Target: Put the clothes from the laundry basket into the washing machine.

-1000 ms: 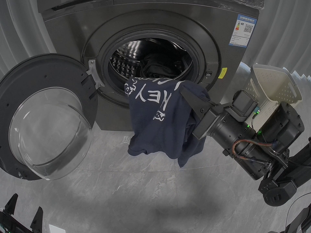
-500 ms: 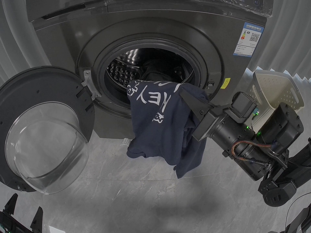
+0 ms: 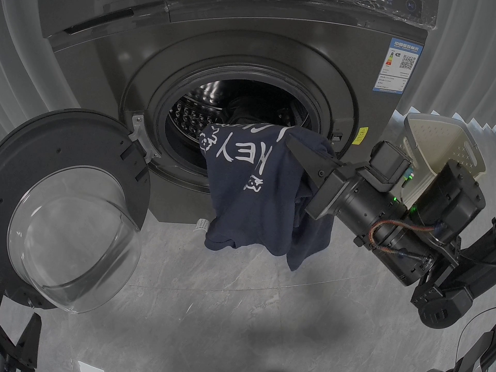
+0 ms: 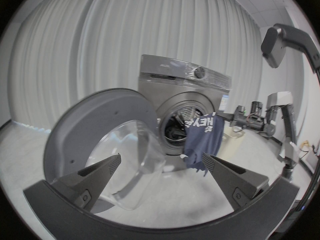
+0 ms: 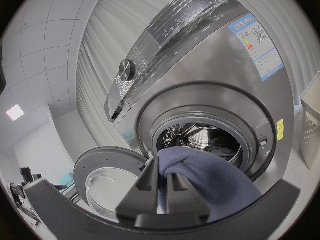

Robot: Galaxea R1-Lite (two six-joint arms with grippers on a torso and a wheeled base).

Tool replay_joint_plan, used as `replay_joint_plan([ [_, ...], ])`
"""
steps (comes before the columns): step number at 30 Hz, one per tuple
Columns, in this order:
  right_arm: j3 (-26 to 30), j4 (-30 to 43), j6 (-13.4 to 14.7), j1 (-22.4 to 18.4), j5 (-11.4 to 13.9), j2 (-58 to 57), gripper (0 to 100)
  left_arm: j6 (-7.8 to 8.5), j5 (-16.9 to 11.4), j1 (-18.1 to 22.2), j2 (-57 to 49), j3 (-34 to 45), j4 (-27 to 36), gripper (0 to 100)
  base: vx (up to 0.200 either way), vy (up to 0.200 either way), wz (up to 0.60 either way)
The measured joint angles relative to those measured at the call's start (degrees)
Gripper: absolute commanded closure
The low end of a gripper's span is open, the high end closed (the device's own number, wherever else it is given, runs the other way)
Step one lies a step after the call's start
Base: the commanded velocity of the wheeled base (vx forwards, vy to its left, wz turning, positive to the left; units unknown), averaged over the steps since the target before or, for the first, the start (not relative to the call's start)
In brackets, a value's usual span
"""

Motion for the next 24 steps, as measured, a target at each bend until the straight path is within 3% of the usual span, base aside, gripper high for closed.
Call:
replay_joint_plan([
  [10,-4.3,1.0,0.3,-0.2,-0.4,0.8,100,-2.06,-10.5,-5.0,19.9,-1.0,-7.1,0,0.0,0.0,0.0],
  [16,-7.4,3.4,2.5,-0.2,-0.3,1.1,100,-3.01,-12.2,-10.7,31.1,-1.3,-12.4,0,0.0,0.0,0.0],
  [24,-10.2,5.0,3.8,-0.3,-0.4,1.3,100,-4.79,-12.6,-14.6,46.3,-2.0,-24.5,0,0.0,0.0,0.0],
])
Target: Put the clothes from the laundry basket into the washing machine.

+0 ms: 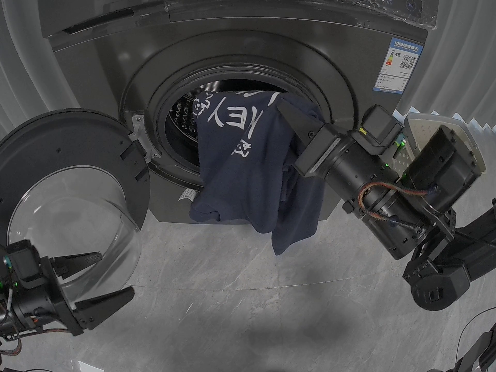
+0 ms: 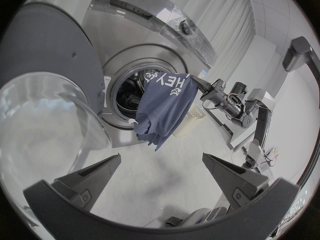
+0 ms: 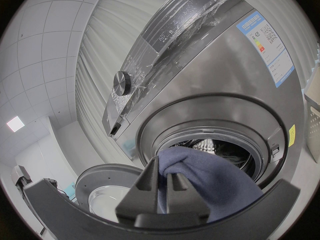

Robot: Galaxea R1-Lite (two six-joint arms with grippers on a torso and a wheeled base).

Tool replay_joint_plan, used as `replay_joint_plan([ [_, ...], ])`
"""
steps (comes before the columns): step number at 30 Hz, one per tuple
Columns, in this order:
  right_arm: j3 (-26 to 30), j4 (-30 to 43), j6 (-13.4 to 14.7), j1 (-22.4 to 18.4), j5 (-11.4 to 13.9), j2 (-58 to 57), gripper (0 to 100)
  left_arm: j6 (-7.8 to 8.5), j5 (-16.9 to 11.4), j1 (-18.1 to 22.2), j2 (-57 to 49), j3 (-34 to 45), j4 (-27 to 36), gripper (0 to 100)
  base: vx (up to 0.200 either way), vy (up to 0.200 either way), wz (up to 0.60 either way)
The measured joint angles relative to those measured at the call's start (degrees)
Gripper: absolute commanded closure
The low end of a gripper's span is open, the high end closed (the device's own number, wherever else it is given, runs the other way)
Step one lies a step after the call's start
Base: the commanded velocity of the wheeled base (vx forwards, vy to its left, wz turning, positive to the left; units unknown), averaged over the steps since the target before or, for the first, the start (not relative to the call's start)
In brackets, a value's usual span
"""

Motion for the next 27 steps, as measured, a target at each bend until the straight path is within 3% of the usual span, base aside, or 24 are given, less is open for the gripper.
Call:
replay_joint_plan([
  [8,-0.7,0.3,0.3,-0.3,-0.2,0.1,100,-3.45,0.1,-4.1,13.6,-1.9,-9.5,0,0.0,0.0,0.0],
  [20,-0.3,0.6,0.2,0.0,-0.5,-0.1,100,-4.55,0.2,-5.8,28.6,-4.7,-18.5,0,0.0,0.0,0.0],
  [24,0.1,0.5,0.2,0.2,-0.6,-0.2,100,-6.11,0.2,-6.7,32.6,-6.6,-19.5,0,0.0,0.0,0.0],
  [27,0.2,0.4,0.2,0.4,-0.6,-0.3,100,-8.3,0.2,-7.3,35.0,-8.4,-20.4,0,0.0,0.0,0.0],
])
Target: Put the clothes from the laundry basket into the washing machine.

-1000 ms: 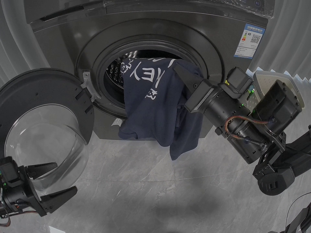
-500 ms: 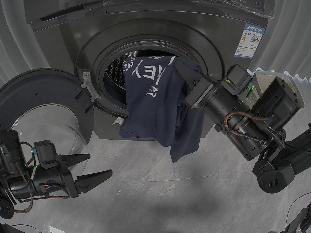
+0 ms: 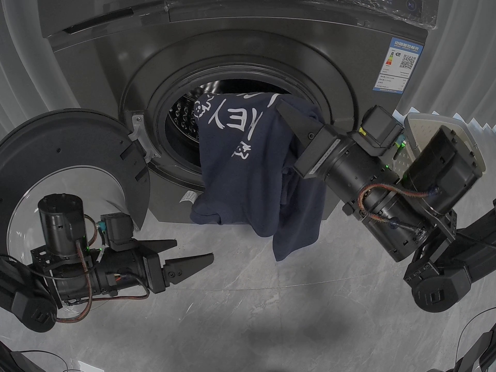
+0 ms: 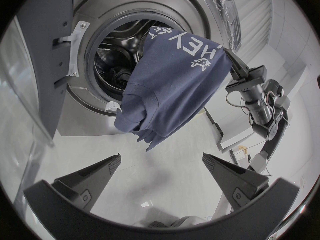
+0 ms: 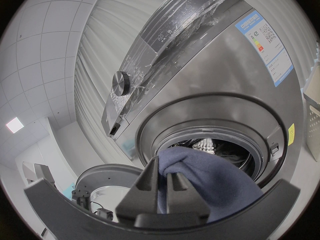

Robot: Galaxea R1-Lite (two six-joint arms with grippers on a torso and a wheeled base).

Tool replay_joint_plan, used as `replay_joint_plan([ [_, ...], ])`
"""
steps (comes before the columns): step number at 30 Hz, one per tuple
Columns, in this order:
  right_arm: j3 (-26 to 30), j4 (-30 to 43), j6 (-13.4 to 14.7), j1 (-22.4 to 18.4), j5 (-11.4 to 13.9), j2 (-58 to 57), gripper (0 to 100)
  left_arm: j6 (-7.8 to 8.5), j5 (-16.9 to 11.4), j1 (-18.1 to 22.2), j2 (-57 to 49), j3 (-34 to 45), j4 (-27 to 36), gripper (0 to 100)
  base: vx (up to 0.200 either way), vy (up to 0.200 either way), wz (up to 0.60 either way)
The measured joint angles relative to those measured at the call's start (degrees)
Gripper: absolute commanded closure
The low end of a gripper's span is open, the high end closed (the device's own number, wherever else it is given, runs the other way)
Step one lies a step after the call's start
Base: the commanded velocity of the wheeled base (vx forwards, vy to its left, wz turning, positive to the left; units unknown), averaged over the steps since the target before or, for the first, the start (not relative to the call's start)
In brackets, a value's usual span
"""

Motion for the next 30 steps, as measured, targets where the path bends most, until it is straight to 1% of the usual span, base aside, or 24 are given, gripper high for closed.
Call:
replay_joint_plan([
  [2,0.0,0.0,0.0,0.0,0.0,0.0,100,-1.26,0.0,-0.4,1.4,-1.0,-0.7,0,0.0,0.0,0.0],
  [4,0.1,0.0,0.0,0.1,0.0,-0.1,100,-1.96,0.0,-0.7,2.9,-1.9,-1.9,0,0.0,0.0,0.0],
  [9,0.1,-0.2,0.0,0.6,0.0,-0.2,100,-2.1,0.0,-1.1,6.6,-2.7,-5.2,0,0.0,0.0,0.0],
  [13,0.2,-0.2,0.0,0.9,0.0,-0.2,100,-2.32,0.0,-1.5,9.7,-2.8,-9.6,0,0.0,0.0,0.0],
  [16,0.2,-0.1,0.0,1.2,-0.1,-0.4,100,-3.66,0.1,-1.8,11.6,-3.2,-12.7,0,0.0,0.0,0.0],
  [17,0.3,-0.1,0.0,1.2,0.0,-0.5,100,-4.34,0.1,-1.9,12.3,-3.3,-13.8,0,0.0,0.0,0.0],
  [19,0.5,-0.1,0.0,1.3,-0.1,-0.6,100,-4.97,0.3,-1.9,13.3,-3.7,-15.2,0,0.0,0.0,0.0],
  [22,0.9,-0.2,-0.1,1.4,-0.1,-0.9,100,-5.3,0.7,-1.9,14.9,-4.3,-16.0,0,0.0,0.0,0.0],
  [30,1.2,-0.1,-0.1,1.6,-0.1,-1.5,100,-5.14,2.1,-1.9,17.6,-5.7,-16.3,0,0.0,0.0,0.0],
])
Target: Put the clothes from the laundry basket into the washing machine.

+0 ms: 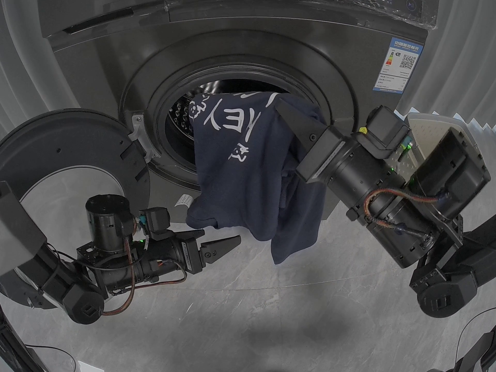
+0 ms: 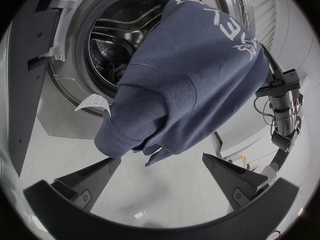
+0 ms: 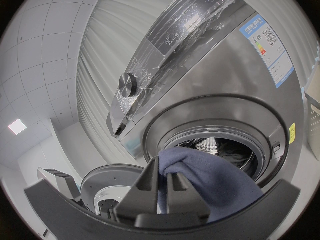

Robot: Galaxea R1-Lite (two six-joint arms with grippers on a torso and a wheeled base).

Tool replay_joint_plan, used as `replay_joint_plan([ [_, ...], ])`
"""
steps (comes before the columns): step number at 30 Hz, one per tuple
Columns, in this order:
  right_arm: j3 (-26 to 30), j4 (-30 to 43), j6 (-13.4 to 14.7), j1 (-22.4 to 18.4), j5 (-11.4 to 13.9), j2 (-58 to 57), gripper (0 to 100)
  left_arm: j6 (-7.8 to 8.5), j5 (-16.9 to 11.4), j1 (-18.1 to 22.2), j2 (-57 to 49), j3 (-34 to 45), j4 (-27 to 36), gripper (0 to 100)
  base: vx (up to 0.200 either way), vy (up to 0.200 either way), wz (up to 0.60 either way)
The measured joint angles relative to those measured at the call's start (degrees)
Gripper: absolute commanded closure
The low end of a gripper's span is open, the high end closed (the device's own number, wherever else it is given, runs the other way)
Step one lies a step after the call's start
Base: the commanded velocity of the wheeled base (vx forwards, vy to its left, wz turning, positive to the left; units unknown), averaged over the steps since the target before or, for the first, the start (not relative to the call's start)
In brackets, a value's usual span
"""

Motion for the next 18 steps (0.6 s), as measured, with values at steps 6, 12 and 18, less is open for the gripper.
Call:
replay_joint_plan([
  [6,0.3,-0.2,0.0,0.2,0.0,-0.2,100,-0.21,1.4,0.0,1.4,-2.3,-0.7,0,0.0,0.0,0.0],
  [12,0.5,-0.4,0.0,0.2,0.0,-0.2,100,-0.54,1.8,0.0,1.7,-3.6,-1.5,0,0.0,0.0,0.0],
  [18,0.5,-0.4,0.0,0.2,0.0,-0.2,100,-2.84,1.8,0.0,0.9,-3.4,-3.7,0,0.0,0.0,0.0],
])
